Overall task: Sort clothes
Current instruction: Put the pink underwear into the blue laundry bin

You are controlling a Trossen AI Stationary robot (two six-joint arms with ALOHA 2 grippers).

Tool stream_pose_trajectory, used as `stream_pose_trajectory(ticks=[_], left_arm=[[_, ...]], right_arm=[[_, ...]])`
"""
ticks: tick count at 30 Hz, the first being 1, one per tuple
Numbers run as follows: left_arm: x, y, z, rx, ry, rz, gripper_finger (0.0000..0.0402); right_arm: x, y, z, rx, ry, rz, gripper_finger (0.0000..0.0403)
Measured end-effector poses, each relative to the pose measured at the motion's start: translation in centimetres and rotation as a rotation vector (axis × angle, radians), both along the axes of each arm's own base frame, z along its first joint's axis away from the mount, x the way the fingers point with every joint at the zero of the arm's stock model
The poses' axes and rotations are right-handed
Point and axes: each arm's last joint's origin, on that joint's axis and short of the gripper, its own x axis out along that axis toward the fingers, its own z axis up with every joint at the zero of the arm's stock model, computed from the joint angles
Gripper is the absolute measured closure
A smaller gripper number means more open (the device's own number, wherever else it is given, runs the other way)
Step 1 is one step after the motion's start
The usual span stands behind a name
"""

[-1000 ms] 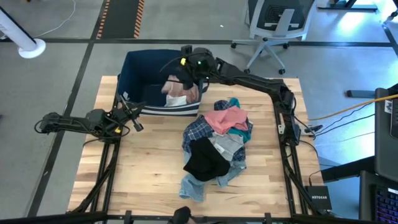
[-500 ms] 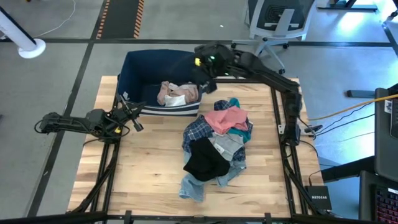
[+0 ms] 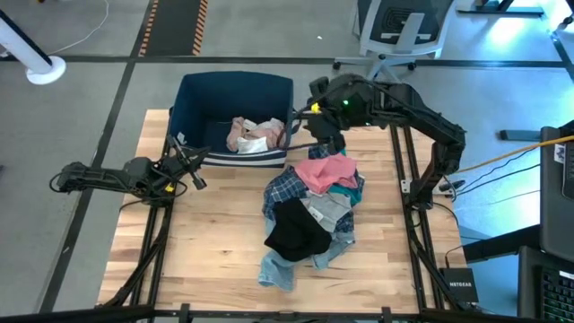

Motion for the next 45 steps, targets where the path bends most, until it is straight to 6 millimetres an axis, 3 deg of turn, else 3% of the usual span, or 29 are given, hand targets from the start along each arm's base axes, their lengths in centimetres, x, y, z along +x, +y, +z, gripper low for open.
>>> stream_pose_trajectory(ticks=[10, 15, 20, 26, 33, 39, 45], left_arm=[[0.0, 0.0, 0.0, 0.000, 0.000, 0.000, 0.0400], [0.0, 0.0, 0.0, 0.000, 0.000, 0.000, 0.0400], [0.0, 0.0, 0.0, 0.000, 0.000, 0.000, 0.0400], [0.0, 0.0, 0.0, 0.000, 0.000, 0.000, 0.0400], [0.0, 0.0, 0.0, 0.000, -0.001, 0.000, 0.0400], [0.0, 0.0, 0.0, 0.000, -0.001, 0.000, 0.0400], [0.0, 0.0, 0.0, 0.000, -0.001, 0.000, 0.0400]], right_arm=[[-0.1, 2.3, -2.2, 0.006, 0.143, -0.017, 0.0187], [-1.0, 2.8, -3.6, 0.009, 0.128, -0.023, 0.0187], [-2.6, 2.9, -5.9, 0.015, 0.086, -0.038, 0.0187], [-6.6, 3.2, -8.2, 0.073, 0.027, -0.077, 0.0187], [-10.3, 5.2, -10.9, 0.134, -0.027, -0.031, 0.0187], [-11.4, 7.3, -14.0, 0.212, 0.030, -0.002, 0.0187], [-11.3, 8.3, -17.3, 0.223, 0.129, 0.010, 0.0187]])
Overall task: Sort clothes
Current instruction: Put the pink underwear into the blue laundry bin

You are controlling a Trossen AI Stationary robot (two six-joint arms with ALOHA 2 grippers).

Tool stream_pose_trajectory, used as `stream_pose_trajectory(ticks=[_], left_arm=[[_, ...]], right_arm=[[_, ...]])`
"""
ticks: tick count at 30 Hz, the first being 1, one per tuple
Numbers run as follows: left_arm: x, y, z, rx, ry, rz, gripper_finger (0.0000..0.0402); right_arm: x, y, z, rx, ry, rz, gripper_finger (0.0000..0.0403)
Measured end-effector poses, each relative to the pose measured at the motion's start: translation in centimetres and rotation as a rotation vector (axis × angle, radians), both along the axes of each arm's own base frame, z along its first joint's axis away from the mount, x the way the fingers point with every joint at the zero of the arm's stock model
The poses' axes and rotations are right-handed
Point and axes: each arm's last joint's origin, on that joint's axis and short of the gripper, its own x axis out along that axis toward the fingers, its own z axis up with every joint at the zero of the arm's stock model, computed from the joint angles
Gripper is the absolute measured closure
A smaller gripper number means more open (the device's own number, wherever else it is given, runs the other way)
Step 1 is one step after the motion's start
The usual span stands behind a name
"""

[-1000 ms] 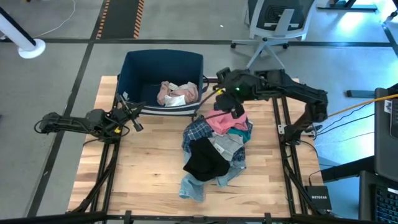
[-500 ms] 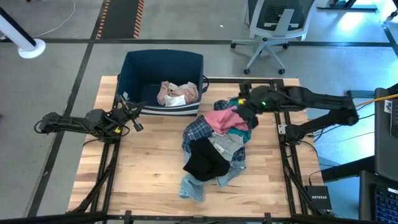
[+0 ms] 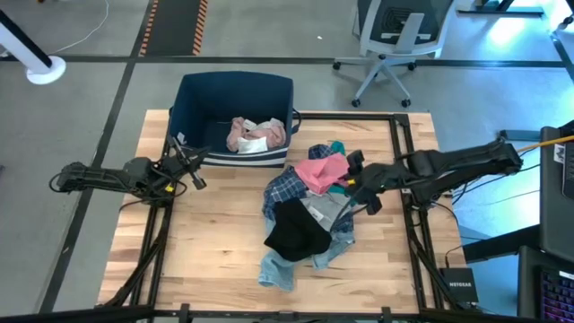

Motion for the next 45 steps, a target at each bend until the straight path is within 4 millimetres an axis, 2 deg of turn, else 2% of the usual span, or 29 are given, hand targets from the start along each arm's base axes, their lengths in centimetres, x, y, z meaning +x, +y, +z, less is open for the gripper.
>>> stream_pose_trajectory(ticks=[7, 14, 21, 25, 30, 32, 35, 38, 42, 45], left_arm=[[0.0, 0.0, 0.0, 0.000, 0.001, 0.000, 0.0400], [0.0, 0.0, 0.0, 0.000, 0.000, 0.000, 0.0400], [0.0, 0.0, 0.0, 0.001, 0.003, 0.001, 0.0400], [0.0, 0.0, 0.0, 0.000, 0.001, 0.000, 0.0400], [0.0, 0.0, 0.0, 0.000, 0.001, 0.000, 0.0400], [0.0, 0.0, 0.0, 0.000, 0.001, 0.000, 0.0400], [0.0, 0.0, 0.0, 0.000, 0.001, 0.000, 0.0400], [0.0, 0.0, 0.0, 0.000, 0.000, 0.000, 0.0400], [0.0, 0.0, 0.0, 0.000, 0.001, 0.000, 0.0400], [0.0, 0.0, 0.0, 0.000, 0.001, 0.000, 0.0400]], right_arm=[[0.5, -0.3, -1.6, -0.104, -0.034, -0.097, 0.0187], [1.5, -0.1, -2.4, -0.133, -0.065, -0.076, 0.0187], [3.0, -0.1, -4.0, -0.215, -0.018, -0.074, 0.0192], [3.3, -0.3, -4.4, -0.291, 0.008, -0.098, 0.0242], [3.4, -0.4, -4.5, -0.330, 0.008, -0.105, 0.0365], [3.4, -0.5, -4.3, -0.349, 0.003, -0.116, 0.0389], [3.6, -0.5, -3.3, -0.358, -0.020, -0.131, 0.0376], [3.9, -0.4, -1.7, -0.369, -0.062, -0.133, 0.0374], [4.3, -0.4, 0.9, -0.384, -0.126, -0.115, 0.0394], [4.5, -0.4, 2.7, -0.400, -0.184, -0.115, 0.0388]])
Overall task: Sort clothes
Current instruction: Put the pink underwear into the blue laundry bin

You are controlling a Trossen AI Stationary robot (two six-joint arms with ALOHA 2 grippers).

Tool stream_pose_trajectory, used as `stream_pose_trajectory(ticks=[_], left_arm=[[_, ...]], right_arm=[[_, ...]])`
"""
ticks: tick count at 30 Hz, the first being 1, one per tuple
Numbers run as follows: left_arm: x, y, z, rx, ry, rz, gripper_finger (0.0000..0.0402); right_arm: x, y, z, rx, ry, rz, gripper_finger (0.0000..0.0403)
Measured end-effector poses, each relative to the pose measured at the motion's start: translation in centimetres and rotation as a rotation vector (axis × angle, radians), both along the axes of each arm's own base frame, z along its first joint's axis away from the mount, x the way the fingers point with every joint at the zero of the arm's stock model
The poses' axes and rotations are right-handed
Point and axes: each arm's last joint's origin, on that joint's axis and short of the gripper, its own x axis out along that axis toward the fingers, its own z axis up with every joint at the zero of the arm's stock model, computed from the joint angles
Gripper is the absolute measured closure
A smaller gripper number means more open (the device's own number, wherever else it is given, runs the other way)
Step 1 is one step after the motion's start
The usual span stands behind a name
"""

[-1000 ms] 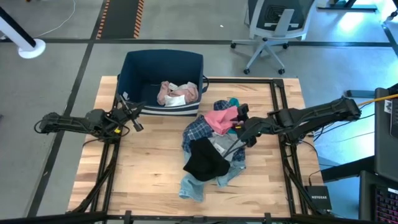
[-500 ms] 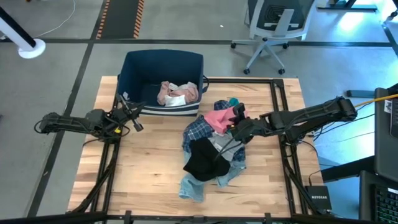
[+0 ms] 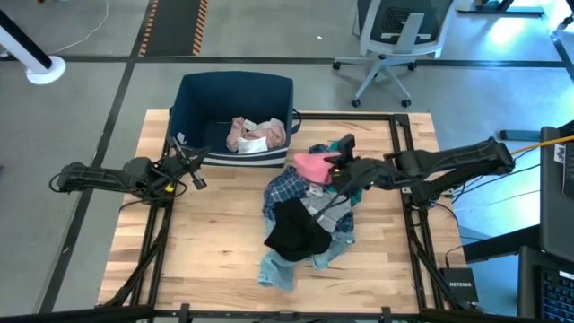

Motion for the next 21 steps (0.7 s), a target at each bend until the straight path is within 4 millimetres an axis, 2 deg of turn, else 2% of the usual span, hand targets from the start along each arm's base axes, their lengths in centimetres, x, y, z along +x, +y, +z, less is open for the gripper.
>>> stream_pose_trajectory(ticks=[10, 15, 21], left_arm=[[0.0, 0.0, 0.0, 0.000, 0.000, 0.000, 0.0400], [0.0, 0.0, 0.0, 0.000, -0.001, 0.000, 0.0400], [0.0, 0.0, 0.0, 0.000, 0.000, 0.000, 0.0400]], right_arm=[[0.8, -0.5, 5.4, -0.119, -0.216, 0.050, 0.0397], [1.3, -1.9, 7.1, -0.161, -0.334, 0.076, 0.0387], [1.6, -4.3, 8.8, -0.221, -0.474, 0.080, 0.0393]])
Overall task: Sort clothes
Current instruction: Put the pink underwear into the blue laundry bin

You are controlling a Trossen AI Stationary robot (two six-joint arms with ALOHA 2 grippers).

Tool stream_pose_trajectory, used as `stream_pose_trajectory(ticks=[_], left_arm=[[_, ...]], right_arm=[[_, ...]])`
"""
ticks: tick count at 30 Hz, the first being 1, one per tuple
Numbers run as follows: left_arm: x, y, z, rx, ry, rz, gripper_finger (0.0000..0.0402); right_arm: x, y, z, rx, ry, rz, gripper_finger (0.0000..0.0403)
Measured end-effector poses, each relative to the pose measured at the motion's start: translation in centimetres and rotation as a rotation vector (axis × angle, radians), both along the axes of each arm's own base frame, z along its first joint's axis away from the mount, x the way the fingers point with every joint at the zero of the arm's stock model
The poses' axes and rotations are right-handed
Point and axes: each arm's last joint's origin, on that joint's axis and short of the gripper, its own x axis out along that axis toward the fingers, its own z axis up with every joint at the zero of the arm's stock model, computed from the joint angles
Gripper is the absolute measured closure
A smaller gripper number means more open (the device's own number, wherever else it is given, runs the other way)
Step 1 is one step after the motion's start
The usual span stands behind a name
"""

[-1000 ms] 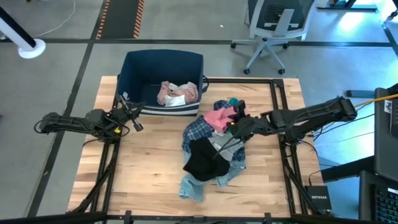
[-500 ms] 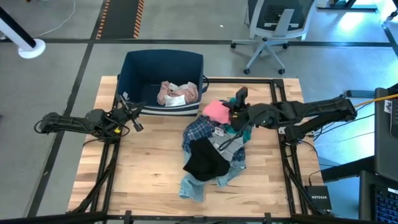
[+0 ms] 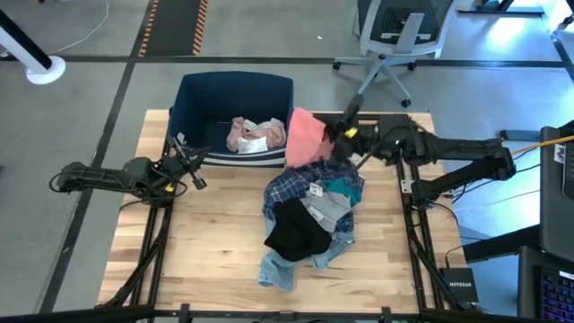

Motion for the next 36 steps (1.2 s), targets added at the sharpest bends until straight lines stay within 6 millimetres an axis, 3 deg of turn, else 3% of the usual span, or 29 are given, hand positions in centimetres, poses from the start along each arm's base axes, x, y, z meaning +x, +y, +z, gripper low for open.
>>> stream_pose_trajectory(ticks=[8, 18, 25, 32, 36], left_arm=[[0.0, 0.0, 0.0, 0.000, 0.000, 0.000, 0.0400], [0.0, 0.0, 0.0, 0.000, 0.000, 0.000, 0.0400], [0.0, 0.0, 0.0, 0.000, 0.000, 0.000, 0.0400], [0.0, 0.0, 0.0, 0.000, 0.000, 0.000, 0.0400], [0.0, 0.0, 0.0, 0.000, 0.001, 0.000, 0.0400]], right_arm=[[0.1, -3.2, 2.0, -0.043, -0.228, 0.042, 0.0390], [2.9, -7.3, 1.2, -0.131, -0.374, 0.039, 0.0390], [5.9, -10.2, 2.3, -0.128, -0.311, 0.017, 0.0389], [9.9, -11.6, 3.5, -0.089, -0.203, 0.025, 0.0389], [11.7, -12.3, 2.8, -0.067, -0.150, 0.024, 0.0389]])
